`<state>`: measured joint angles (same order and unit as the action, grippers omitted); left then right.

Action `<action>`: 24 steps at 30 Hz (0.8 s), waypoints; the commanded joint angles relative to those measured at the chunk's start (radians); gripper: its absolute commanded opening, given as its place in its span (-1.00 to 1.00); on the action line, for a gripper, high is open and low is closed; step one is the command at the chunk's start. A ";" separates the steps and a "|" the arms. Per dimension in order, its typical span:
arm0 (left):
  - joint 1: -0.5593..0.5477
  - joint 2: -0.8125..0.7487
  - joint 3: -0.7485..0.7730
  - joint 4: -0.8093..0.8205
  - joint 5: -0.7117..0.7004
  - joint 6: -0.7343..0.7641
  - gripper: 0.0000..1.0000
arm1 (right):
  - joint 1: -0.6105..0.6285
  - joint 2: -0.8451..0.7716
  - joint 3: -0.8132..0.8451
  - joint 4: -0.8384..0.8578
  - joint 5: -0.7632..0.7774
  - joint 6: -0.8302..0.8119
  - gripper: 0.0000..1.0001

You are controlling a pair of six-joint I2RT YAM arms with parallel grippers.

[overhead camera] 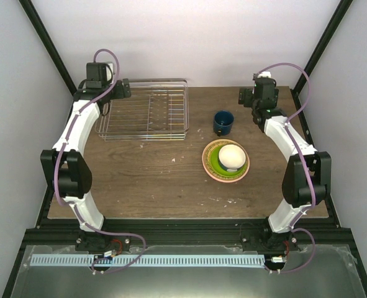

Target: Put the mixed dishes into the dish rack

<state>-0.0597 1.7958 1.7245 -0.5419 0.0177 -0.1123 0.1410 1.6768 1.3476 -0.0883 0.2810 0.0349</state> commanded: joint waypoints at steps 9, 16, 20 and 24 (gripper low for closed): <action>-0.019 0.194 0.112 -0.052 0.155 -0.105 1.00 | 0.008 -0.001 0.043 -0.034 0.010 0.000 1.00; -0.070 0.271 0.196 -0.109 0.185 -0.114 1.00 | 0.008 0.000 0.039 -0.043 0.010 -0.001 1.00; -0.104 0.282 0.202 -0.106 0.214 -0.125 1.00 | 0.007 0.001 0.033 -0.052 0.014 -0.004 1.00; -0.135 0.301 0.203 -0.097 0.241 -0.135 1.00 | 0.007 0.005 0.031 -0.051 0.014 -0.004 1.00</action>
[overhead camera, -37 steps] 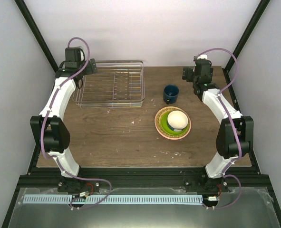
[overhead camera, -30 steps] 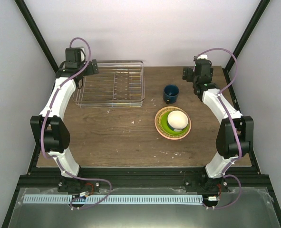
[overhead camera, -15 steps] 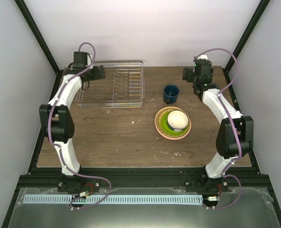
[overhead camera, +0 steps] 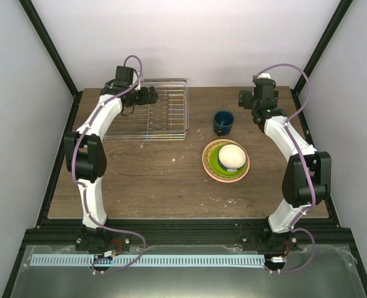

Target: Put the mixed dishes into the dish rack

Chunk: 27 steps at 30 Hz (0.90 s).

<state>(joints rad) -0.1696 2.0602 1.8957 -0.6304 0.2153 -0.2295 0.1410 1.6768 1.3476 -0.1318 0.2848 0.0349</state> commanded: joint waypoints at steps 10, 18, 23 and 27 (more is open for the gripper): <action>-0.077 0.080 0.034 -0.034 0.014 -0.012 1.00 | 0.008 0.012 0.035 0.000 0.010 -0.019 1.00; -0.111 0.100 0.020 -0.061 -0.076 0.007 1.00 | 0.008 0.012 0.036 -0.001 0.002 -0.022 1.00; -0.118 0.100 -0.012 -0.055 -0.083 0.001 1.00 | 0.008 0.011 0.037 -0.005 -0.007 -0.018 1.00; -0.125 0.100 -0.044 -0.051 -0.108 -0.010 1.00 | 0.007 0.010 0.038 -0.009 -0.015 -0.013 1.00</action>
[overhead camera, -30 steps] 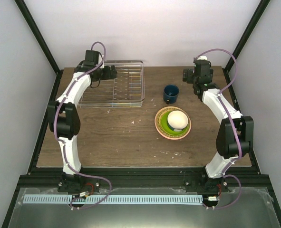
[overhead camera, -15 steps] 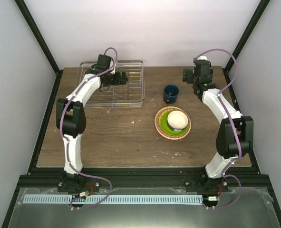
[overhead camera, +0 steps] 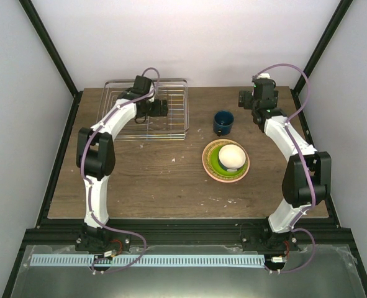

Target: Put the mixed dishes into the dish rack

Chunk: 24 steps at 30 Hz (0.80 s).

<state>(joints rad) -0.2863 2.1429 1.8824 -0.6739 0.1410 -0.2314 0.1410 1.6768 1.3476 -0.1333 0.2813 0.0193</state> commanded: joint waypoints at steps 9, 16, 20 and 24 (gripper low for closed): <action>-0.012 0.019 -0.090 -0.001 -0.023 -0.024 1.00 | 0.008 0.013 0.036 -0.013 -0.024 0.011 0.99; -0.029 0.029 -0.100 -0.016 0.048 -0.039 1.00 | 0.008 0.016 0.037 -0.014 -0.029 0.016 1.00; -0.036 0.019 -0.121 -0.043 0.069 -0.047 0.99 | 0.008 0.017 0.036 -0.016 -0.031 0.018 1.00; -0.037 -0.002 -0.157 -0.071 0.053 -0.067 1.00 | 0.008 0.017 0.037 -0.018 -0.033 0.016 1.00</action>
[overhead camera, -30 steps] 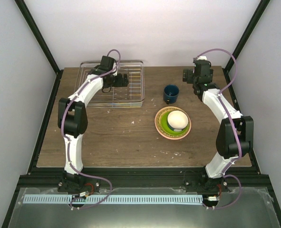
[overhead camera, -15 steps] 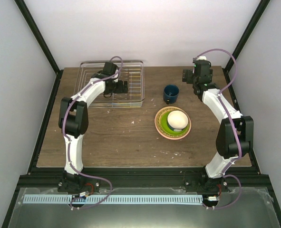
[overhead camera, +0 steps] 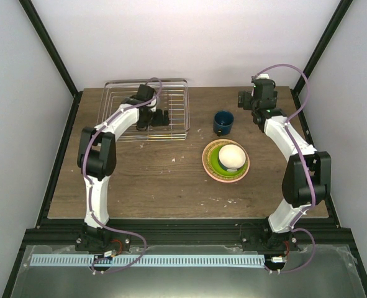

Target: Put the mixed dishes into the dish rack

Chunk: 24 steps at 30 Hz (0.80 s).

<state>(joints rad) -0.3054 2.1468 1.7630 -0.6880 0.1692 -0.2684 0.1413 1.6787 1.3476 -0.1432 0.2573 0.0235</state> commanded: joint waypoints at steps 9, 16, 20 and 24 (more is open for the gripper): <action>-0.059 -0.052 -0.080 -0.126 0.010 -0.047 1.00 | 0.007 0.019 0.051 -0.018 -0.015 0.004 1.00; -0.080 -0.103 -0.121 -0.171 -0.005 -0.047 1.00 | 0.007 0.030 0.067 -0.030 -0.023 0.005 1.00; -0.085 -0.144 -0.151 -0.222 -0.005 -0.054 1.00 | 0.007 0.038 0.087 -0.042 -0.021 -0.002 1.00; -0.086 -0.191 -0.218 -0.237 0.018 -0.072 1.00 | 0.007 0.042 0.108 -0.053 -0.014 -0.013 1.00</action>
<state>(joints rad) -0.3862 2.0232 1.5990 -0.8459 0.1612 -0.3187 0.1413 1.7119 1.3903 -0.1772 0.2390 0.0193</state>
